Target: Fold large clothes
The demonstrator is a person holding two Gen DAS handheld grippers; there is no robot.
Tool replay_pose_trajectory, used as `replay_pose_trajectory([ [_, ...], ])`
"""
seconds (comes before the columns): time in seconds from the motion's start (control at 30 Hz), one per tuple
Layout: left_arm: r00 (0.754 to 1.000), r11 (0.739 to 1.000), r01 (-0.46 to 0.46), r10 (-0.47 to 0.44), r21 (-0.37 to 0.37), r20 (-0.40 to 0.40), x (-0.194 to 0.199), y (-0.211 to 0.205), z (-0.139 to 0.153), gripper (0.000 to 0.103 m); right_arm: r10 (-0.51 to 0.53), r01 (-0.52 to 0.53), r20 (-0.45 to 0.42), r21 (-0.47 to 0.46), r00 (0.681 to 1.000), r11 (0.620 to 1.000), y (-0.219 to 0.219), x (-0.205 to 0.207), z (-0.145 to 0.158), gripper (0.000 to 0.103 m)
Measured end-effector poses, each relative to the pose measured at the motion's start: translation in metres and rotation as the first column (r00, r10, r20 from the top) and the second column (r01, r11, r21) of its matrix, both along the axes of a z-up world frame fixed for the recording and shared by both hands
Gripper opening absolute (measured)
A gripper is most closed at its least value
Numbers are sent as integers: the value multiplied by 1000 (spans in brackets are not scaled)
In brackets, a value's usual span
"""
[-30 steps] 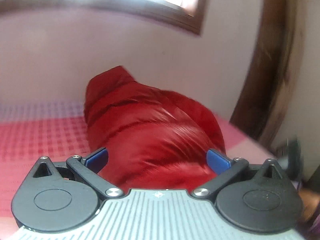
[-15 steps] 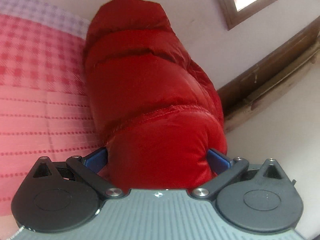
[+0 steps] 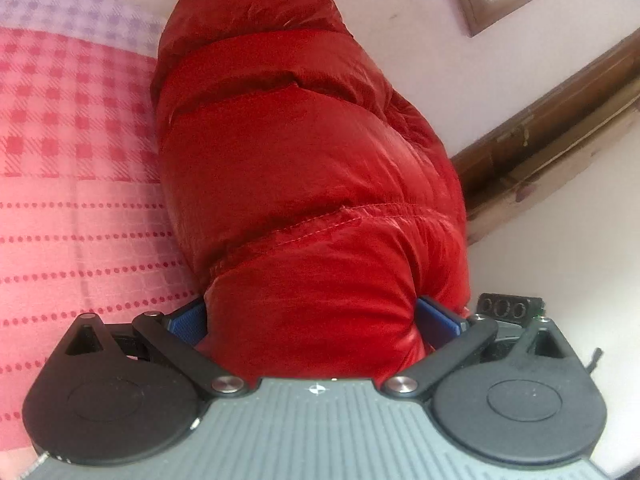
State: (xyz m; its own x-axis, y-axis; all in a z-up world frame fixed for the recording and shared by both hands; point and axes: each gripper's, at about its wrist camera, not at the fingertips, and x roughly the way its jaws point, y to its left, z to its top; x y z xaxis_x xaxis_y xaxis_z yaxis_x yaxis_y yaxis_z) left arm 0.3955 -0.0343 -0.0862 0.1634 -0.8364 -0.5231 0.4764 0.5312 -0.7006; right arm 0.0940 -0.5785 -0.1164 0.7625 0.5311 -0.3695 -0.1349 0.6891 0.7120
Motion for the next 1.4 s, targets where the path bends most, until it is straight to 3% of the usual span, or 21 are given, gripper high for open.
replay_pose_trajectory([
  [0.2, 992, 995, -86, 80, 54, 101, -23, -10, 5, 103, -24, 27, 37, -61, 999, 998, 12, -5, 1, 103],
  [0.33, 993, 995, -83, 78, 54, 94, -23, -13, 4, 103, -45, 52, 60, -119, 997, 992, 18, -11, 5, 103],
  [0.63, 998, 999, -55, 55, -1, 38, -13, -1, -7, 103, -50, 51, 36, -34, 998, 998, 9, -4, -1, 103],
  [0.77, 990, 996, -88, 84, 27, 110, -29, -3, -1, 100, -53, 57, 58, -62, 997, 996, 14, -3, 0, 102],
  [0.9, 968, 986, -151, 132, 73, 213, -54, -7, 12, 89, -45, 84, 147, -270, 988, 959, 41, -17, 23, 69],
  [1.0, 950, 977, -192, 161, 90, 269, -71, -9, 19, 85, -53, 111, 178, -335, 983, 935, 54, -25, 34, 59],
  [1.23, 907, 957, -262, 201, 122, 369, -100, -4, 39, 83, -70, 138, 213, -320, 974, 937, 67, -33, 36, 53],
  [1.4, 885, 939, -315, 239, 137, 400, -110, 15, 52, 83, -56, 123, 226, -295, 972, 948, 80, -28, 34, 53],
])
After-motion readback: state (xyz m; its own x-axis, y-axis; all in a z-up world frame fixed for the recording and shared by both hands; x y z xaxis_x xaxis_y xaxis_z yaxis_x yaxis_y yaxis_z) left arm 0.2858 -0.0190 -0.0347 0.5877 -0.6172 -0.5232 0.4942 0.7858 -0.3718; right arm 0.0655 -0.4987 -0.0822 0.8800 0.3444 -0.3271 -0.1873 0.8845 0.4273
